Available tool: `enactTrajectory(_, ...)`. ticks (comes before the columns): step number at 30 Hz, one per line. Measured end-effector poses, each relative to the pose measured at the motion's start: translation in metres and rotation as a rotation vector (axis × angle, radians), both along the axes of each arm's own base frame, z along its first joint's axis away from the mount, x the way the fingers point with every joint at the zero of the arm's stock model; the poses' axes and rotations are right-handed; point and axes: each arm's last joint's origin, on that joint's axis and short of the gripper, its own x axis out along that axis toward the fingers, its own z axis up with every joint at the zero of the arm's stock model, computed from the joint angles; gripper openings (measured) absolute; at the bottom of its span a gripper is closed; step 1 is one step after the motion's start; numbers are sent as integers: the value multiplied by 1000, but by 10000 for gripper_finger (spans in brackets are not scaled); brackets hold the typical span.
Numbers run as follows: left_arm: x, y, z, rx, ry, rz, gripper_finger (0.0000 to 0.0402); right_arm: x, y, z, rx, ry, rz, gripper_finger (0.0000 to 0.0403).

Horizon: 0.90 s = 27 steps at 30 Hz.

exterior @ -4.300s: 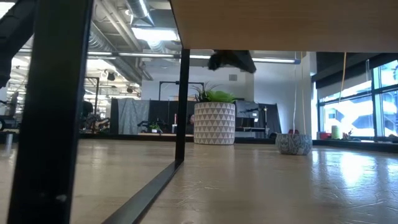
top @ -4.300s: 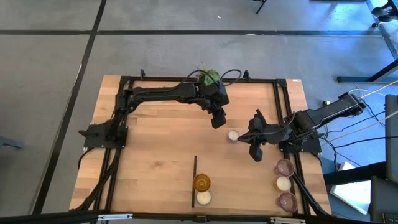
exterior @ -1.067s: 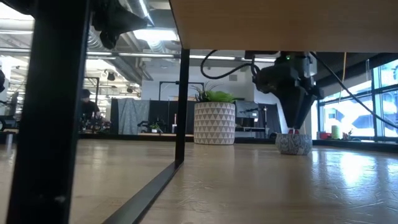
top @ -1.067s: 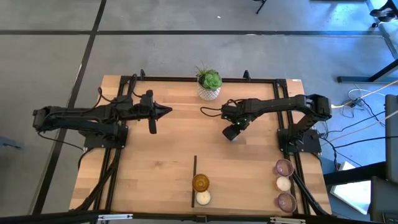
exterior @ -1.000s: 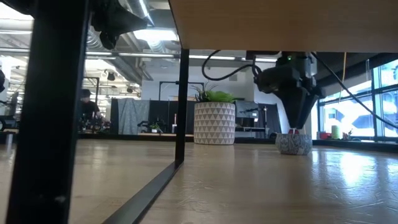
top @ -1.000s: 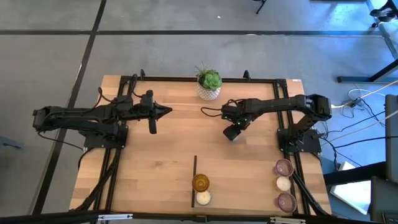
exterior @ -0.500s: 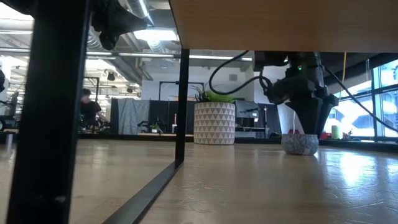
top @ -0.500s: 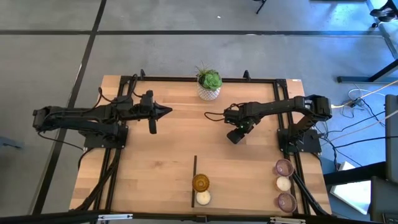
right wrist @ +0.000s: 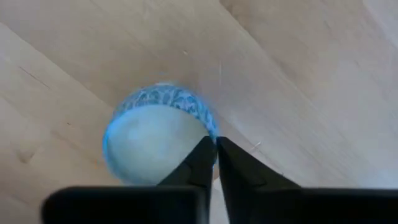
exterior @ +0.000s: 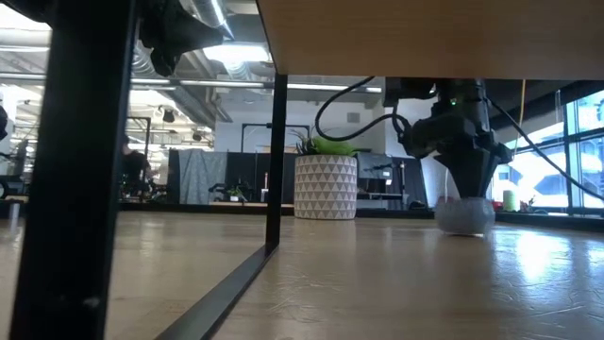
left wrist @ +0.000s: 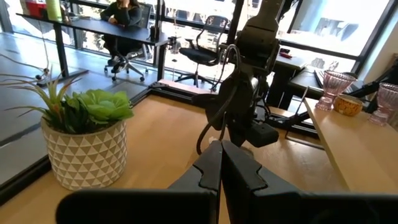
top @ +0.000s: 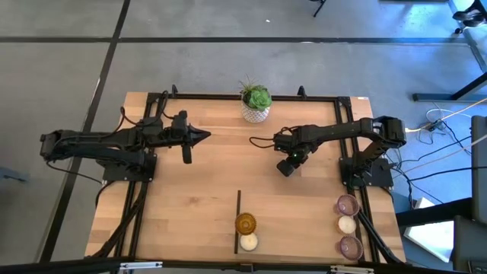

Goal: Pick & Place candle stick holders
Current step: Put the light blue scented candle on the shelf aligned with the yellow glass candle holder

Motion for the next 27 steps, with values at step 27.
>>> enactTrajectory(27,8,1,-8,-7,52,2,3,17,0,47,-62,-1,82,0)
